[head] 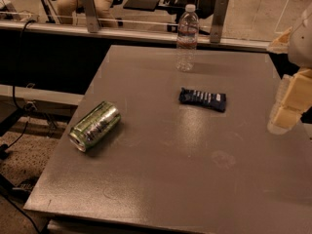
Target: Move rxbar blueberry near green can
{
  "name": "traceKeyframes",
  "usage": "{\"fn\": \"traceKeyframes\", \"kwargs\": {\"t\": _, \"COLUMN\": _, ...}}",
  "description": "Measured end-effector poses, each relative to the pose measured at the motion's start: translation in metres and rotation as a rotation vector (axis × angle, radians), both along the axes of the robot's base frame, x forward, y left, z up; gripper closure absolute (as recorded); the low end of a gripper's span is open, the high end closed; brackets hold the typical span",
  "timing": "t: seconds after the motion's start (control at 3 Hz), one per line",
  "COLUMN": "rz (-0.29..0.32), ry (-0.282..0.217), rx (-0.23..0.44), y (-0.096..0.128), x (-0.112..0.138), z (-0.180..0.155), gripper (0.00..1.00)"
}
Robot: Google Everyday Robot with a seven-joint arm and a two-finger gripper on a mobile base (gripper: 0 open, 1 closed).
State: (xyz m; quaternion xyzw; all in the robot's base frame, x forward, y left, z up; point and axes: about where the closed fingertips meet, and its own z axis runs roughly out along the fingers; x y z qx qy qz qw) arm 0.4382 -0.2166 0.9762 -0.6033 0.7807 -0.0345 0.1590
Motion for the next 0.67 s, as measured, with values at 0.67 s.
{"fn": "traceKeyframes", "kwargs": {"t": 0.67, "rz": 0.016, "ry": -0.008, "rx": 0.041, "y": 0.016, "x": 0.031, "z": -0.013, "gripper": 0.0}}
